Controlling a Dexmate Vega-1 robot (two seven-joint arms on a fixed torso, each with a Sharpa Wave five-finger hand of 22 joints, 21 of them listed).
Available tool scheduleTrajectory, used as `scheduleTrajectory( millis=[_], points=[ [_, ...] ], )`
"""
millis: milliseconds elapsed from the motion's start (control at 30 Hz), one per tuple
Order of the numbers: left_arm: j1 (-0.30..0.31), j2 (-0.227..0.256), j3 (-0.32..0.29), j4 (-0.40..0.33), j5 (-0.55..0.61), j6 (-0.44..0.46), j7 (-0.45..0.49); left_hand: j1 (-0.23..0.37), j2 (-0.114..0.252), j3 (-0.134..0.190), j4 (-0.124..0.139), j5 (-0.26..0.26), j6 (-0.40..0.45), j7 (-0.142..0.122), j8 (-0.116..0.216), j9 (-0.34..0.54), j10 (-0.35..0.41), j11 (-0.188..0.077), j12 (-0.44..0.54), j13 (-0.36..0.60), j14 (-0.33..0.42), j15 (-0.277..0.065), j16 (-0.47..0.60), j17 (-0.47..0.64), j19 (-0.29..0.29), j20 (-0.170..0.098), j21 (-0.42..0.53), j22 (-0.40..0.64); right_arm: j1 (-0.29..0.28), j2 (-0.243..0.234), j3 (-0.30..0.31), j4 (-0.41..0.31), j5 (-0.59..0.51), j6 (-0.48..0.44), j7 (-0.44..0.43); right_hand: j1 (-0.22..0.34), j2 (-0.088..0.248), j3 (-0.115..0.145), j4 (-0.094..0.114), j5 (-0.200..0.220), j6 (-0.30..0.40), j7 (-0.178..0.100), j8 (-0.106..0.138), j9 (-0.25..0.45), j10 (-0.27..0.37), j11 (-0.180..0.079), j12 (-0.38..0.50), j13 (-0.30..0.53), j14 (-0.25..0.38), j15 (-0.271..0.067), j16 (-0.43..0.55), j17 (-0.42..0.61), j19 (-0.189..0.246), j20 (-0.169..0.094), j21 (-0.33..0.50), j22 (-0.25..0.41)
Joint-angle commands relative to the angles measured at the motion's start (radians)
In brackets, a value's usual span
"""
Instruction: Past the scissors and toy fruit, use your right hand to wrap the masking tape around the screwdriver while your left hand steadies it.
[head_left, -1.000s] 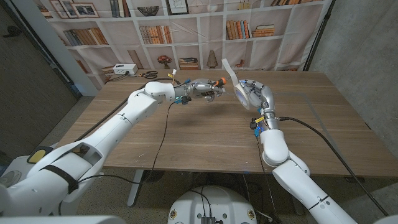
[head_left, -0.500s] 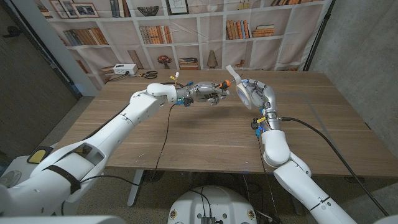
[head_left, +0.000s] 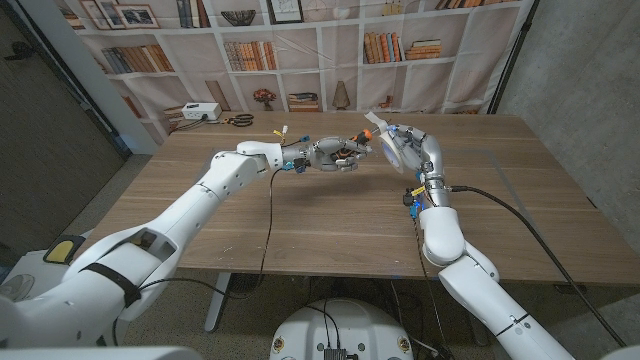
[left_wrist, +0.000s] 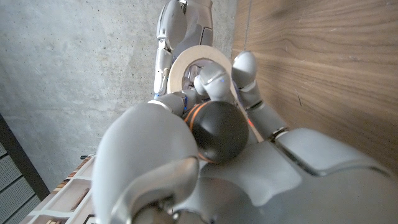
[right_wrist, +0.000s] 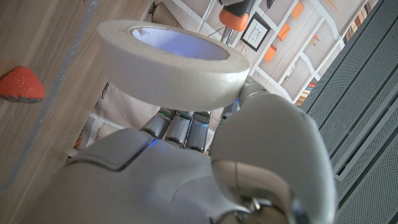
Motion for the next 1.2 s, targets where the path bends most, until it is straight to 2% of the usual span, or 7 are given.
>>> scheduleTrajectory(
  millis=[33,433,900,1200],
  points=[
    [-0.008,-0.033,-0.010,0.051,-0.069,0.052,-0.105,0.002,0.031,0.039,0.029,-0.007,-0.004,0.008,0.012,0.008,0.000,0.009,0.007,0.000,0.006,0.003,0.006,0.004,0.009,-0.093,0.002,-0.002,0.027,0.011,-0.013,0.012,-0.090,-0.052,-0.045,0.057,0.065,0.037,-0.030,-0.003,0.091,0.085,0.006,0.004,0.047,-0.059,0.007,0.004,-0.001,-0.147,-0.002,0.001,-0.009,-0.040,0.007,-0.001],
    [0.001,-0.036,-0.021,0.047,-0.075,0.036,-0.133,0.003,0.032,0.043,0.029,-0.011,-0.005,0.013,0.017,0.008,0.000,0.008,0.016,0.006,0.005,0.003,0.004,0.004,0.008,-0.092,0.006,0.006,0.085,0.021,-0.047,0.079,-0.108,-0.095,-0.031,0.056,0.064,0.038,-0.031,-0.003,0.091,0.086,0.004,0.005,0.046,-0.059,0.007,0.004,-0.004,-0.147,-0.002,0.001,-0.013,-0.039,0.019,-0.009],
    [0.058,0.020,-0.063,-0.049,-0.104,0.025,-0.112,0.003,0.032,0.046,0.028,-0.016,-0.007,0.012,0.024,0.009,0.001,0.011,0.018,0.000,0.007,0.003,0.003,0.001,0.012,-0.093,0.008,0.012,0.145,0.018,-0.064,0.151,-0.098,-0.138,-0.028,0.054,0.064,0.040,-0.032,-0.003,0.091,0.084,0.003,0.006,0.043,-0.057,0.009,0.006,-0.006,-0.147,-0.003,0.001,-0.021,-0.041,0.029,-0.015],
    [0.070,0.044,-0.063,-0.078,-0.119,0.021,-0.133,0.003,0.032,0.047,0.027,-0.019,-0.007,0.015,0.026,0.004,-0.002,0.012,0.024,0.006,0.006,0.003,0.007,0.005,0.006,-0.093,0.002,0.007,0.181,0.027,-0.072,0.211,-0.079,-0.161,-0.040,0.052,0.063,0.041,-0.032,-0.003,0.090,0.086,0.001,0.007,0.043,-0.056,0.008,0.003,-0.007,-0.147,-0.003,0.001,-0.025,-0.042,0.037,-0.018]
  ],
)
